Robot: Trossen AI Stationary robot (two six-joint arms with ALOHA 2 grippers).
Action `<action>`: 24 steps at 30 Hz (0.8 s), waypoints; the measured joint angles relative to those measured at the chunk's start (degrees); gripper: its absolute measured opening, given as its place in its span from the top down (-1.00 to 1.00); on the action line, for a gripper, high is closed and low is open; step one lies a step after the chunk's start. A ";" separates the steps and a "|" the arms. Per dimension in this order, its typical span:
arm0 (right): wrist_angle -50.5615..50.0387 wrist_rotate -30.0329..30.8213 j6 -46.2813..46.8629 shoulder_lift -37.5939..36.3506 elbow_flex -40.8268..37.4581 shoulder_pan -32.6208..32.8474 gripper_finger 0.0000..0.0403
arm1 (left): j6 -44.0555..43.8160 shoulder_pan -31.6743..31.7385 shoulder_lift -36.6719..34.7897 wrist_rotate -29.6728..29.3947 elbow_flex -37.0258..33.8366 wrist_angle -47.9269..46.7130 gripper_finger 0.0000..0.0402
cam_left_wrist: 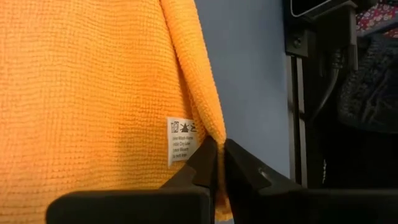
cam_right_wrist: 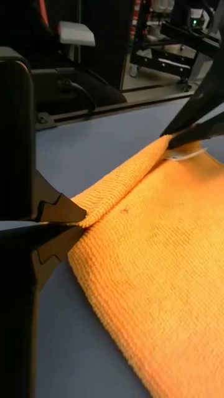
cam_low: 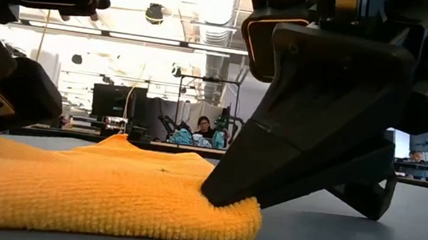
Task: Roll towel
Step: Roll the orange microfiber towel
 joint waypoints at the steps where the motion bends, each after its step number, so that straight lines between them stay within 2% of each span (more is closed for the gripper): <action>1: -0.03 0.01 0.01 0.00 0.00 -0.03 0.90 | 0.12 0.00 0.00 0.38 0.00 0.00 0.91; 7: -0.58 1.68 0.12 0.01 -0.07 -0.15 0.90 | 4.28 -0.07 -2.50 2.25 -0.09 -1.86 0.81; 17: -1.54 1.75 0.42 0.02 -0.09 -0.27 0.90 | 8.04 -1.20 -10.26 -3.83 -0.11 -9.43 0.80; 21: -1.56 1.73 0.57 0.02 -0.09 -0.42 0.90 | 12.03 -3.87 -13.97 -11.54 -0.11 -9.87 0.80; 24: -1.56 1.70 0.57 0.02 -0.11 -0.52 0.90 | 18.55 -7.43 -14.09 -23.75 -0.10 -5.11 0.80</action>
